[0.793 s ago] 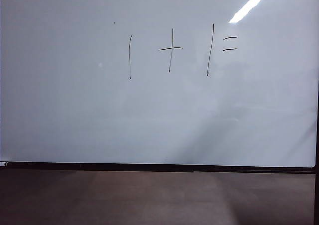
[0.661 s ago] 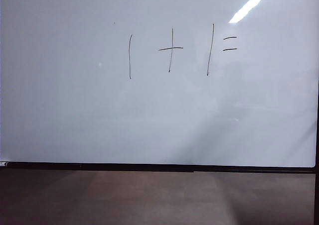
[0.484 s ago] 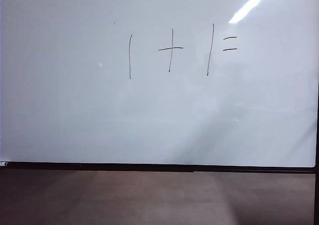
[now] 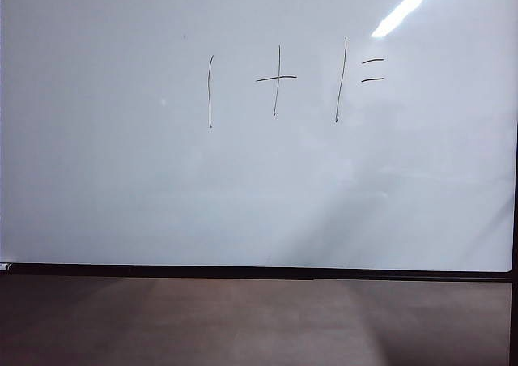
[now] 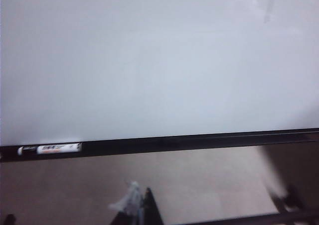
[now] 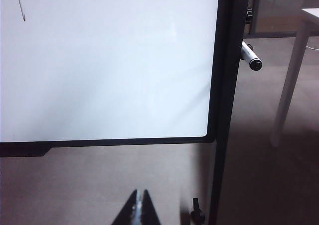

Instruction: Reach to the right to find the marker pen, pick it up, and write the answer to the math problem on the whiteboard.

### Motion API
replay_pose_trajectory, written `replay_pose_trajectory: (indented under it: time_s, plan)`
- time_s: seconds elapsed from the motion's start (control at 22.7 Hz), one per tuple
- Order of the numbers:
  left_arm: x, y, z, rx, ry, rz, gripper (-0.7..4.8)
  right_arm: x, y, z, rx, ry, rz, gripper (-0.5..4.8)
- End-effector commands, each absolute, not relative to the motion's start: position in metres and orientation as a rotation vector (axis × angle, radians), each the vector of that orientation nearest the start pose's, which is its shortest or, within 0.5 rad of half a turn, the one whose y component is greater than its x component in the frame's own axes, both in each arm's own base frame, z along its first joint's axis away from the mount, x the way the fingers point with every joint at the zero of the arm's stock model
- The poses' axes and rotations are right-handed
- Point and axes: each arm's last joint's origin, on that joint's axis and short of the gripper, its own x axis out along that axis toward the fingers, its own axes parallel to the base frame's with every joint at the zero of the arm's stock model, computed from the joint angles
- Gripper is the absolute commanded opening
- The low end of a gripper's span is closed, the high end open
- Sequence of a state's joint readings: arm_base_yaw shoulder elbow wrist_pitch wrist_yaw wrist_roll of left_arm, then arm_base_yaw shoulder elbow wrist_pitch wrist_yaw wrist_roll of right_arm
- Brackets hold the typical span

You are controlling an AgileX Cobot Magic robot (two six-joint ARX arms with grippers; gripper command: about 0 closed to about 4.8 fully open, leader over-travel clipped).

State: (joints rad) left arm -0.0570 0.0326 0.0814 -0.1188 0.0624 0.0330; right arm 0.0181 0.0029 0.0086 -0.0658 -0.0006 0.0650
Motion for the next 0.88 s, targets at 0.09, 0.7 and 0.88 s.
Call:
replay_pose_trajectory:
  time_s: [0.09, 0.7, 0.88]
  plan:
    - [0.095, -0.013, 0.202, 0.028, 0.175, -0.265, -0.05, 0.097, 0.002, 0.161, 0.067, 0.045, 0.019, -0.01]
    - [0.198, -0.131, 0.286, 0.09, 0.292, -0.758, -0.05, 0.097, 0.002, 0.161, 0.067, 0.045, 0.019, -0.01]
    - [0.23, -0.196, 0.285, 0.12, 0.329, -0.883, -0.05, 0.097, 0.002, 0.161, 0.067, 0.044, 0.016, -0.01]
